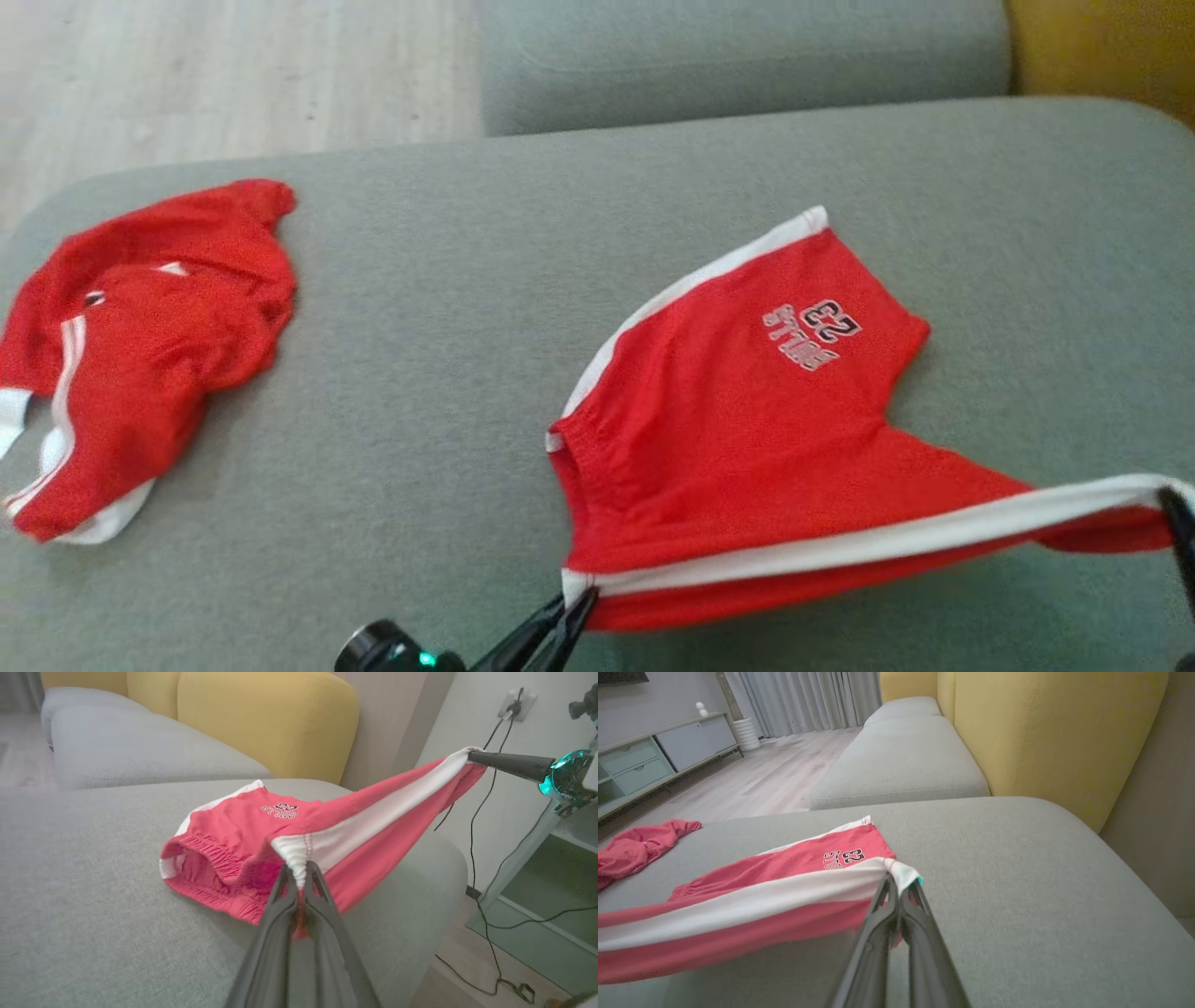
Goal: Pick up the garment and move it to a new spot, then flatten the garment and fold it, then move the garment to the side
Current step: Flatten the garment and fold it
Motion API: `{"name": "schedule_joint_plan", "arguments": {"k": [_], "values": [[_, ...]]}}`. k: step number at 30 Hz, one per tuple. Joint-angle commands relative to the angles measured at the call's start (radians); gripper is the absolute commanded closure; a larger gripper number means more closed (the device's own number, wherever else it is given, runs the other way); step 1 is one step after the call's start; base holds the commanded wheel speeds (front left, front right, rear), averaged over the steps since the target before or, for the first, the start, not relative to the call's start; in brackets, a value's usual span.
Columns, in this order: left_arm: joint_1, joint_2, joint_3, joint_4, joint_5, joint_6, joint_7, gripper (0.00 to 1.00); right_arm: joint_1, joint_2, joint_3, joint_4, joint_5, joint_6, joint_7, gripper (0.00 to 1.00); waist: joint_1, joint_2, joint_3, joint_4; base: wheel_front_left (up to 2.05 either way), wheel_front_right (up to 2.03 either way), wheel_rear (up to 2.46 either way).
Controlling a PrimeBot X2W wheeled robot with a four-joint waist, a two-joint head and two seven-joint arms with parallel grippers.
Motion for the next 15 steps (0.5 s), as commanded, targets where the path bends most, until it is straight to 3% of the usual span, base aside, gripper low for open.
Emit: {"name": "schedule_joint_plan", "arguments": {"k": [1, 9, 15], "values": [[-0.054, -0.003, 0.042, -0.037, -0.018, 0.002, -0.005, 1.0, -0.048, -0.035, -0.018, -0.044, -0.005, -0.001, 0.012, 1.0, 0.0004, -0.0001, -0.01, 0.031, 0.0, 0.0, 0.0], [-0.195, -0.076, 0.005, -0.002, -0.081, 0.002, -0.005, 1.0, -0.208, -0.099, 0.006, 0.039, -0.057, -0.001, 0.033, 1.0, 0.0004, -0.0001, 0.044, 0.088, 0.0, 0.0, 0.0], [-0.335, -0.146, -0.035, 0.095, -0.186, 0.002, -0.005, 1.0, -0.422, -0.175, 0.08, 0.192, -0.107, -0.001, 0.082, 1.0, 0.0004, -0.0001, 0.12, 0.137, 0.0, 0.0, 0.0]]}}
